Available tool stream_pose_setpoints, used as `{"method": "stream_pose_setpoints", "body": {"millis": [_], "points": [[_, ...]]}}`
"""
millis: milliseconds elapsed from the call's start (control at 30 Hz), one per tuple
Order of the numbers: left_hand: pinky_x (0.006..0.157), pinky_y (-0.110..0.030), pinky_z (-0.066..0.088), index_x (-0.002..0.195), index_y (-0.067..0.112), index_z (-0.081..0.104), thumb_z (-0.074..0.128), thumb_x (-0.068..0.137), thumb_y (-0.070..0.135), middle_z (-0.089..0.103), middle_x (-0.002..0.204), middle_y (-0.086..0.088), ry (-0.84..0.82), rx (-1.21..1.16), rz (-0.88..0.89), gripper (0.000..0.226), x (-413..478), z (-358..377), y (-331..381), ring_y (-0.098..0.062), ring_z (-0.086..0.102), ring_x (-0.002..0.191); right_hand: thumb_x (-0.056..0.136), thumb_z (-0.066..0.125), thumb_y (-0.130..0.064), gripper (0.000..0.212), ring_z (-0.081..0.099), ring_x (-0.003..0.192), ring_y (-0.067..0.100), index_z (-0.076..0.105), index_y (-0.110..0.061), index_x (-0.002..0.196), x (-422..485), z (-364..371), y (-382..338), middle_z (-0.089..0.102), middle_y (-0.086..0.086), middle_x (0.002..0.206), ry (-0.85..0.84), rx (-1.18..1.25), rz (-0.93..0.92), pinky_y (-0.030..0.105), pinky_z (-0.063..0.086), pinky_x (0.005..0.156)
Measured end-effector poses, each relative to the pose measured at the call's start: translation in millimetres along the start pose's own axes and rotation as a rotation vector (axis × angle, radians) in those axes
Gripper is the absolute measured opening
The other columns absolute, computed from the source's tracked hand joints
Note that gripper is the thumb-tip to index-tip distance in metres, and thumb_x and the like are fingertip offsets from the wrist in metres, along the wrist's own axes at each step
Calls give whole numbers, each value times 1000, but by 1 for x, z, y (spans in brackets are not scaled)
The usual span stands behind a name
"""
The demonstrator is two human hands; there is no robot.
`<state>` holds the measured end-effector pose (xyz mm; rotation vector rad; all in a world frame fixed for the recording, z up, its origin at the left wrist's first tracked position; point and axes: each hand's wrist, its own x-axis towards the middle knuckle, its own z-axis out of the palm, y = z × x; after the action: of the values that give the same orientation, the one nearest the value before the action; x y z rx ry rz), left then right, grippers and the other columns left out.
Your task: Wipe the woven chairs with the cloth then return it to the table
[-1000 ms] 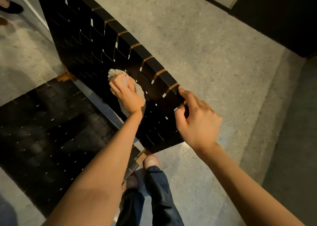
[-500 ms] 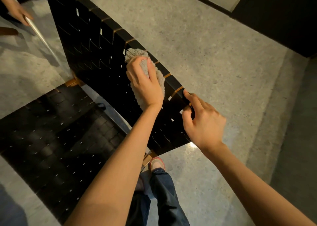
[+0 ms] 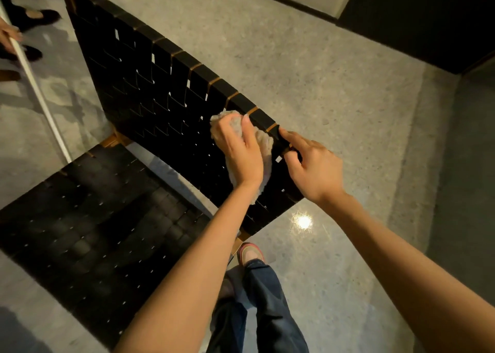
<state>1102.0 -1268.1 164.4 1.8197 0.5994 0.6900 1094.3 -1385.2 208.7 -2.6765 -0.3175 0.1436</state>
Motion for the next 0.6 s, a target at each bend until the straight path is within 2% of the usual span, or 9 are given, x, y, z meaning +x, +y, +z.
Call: {"method": "stream_pose_setpoints", "body": {"millis": [67,133,200,233,300,400,500,600], "points": [[80,-1,37,114,-2,51,56,94,19,45,120,-20,-112,-41,41,29,-5,-3,18,-16,46,107,92,38,-26,48,50,120,20,47,-31,139,-3,-7,4,57,2,132,-48,152,60,31,42,88],[84,-14,43,119,3,49,57,92,22,42,126,-16,-294,10,119,34,-11,-10,26,-20,44,114,92,47,-17,48,45,125,22,47,-24,139,-11,-13,8,56,8,132,13,240,145,27,36,96],[93,-23,39,122,4,50,60,90,17,44,128,-13,-446,62,251,36,-16,-16,27,-13,38,117,91,52,-19,51,42,129,23,43,-19,141,-21,-16,11,49,7,139,35,311,272,31,36,105],[97,-20,35,123,4,50,60,89,15,45,128,-12,-507,75,291,37,-16,-19,29,-10,35,118,90,54,-20,54,44,128,22,41,-17,142,-27,-17,13,47,6,142,14,382,345,35,39,105],[97,-13,31,126,6,50,61,90,17,47,131,-10,-591,109,313,39,-12,-22,33,-11,37,121,90,58,-20,57,51,120,17,39,-13,142,-36,-16,13,50,4,137,-15,501,432,29,45,97],[99,-26,34,130,10,47,62,90,21,50,133,-7,-738,178,332,44,-6,-19,38,-20,42,124,91,57,-19,55,53,108,14,38,-10,142,-43,-15,13,56,2,121,-17,502,430,21,41,86],[96,-32,33,127,13,50,62,89,24,56,128,-7,-854,280,410,41,-6,-10,43,-24,45,121,92,57,-14,53,55,111,18,38,-7,141,-44,-17,17,57,7,125,-60,466,407,25,44,93],[87,-30,30,120,17,55,61,89,28,62,119,-3,-857,411,531,34,8,-1,43,-25,50,114,89,62,-11,46,58,109,21,48,-7,133,-41,-21,23,62,7,118,-78,446,384,23,43,93]]}}
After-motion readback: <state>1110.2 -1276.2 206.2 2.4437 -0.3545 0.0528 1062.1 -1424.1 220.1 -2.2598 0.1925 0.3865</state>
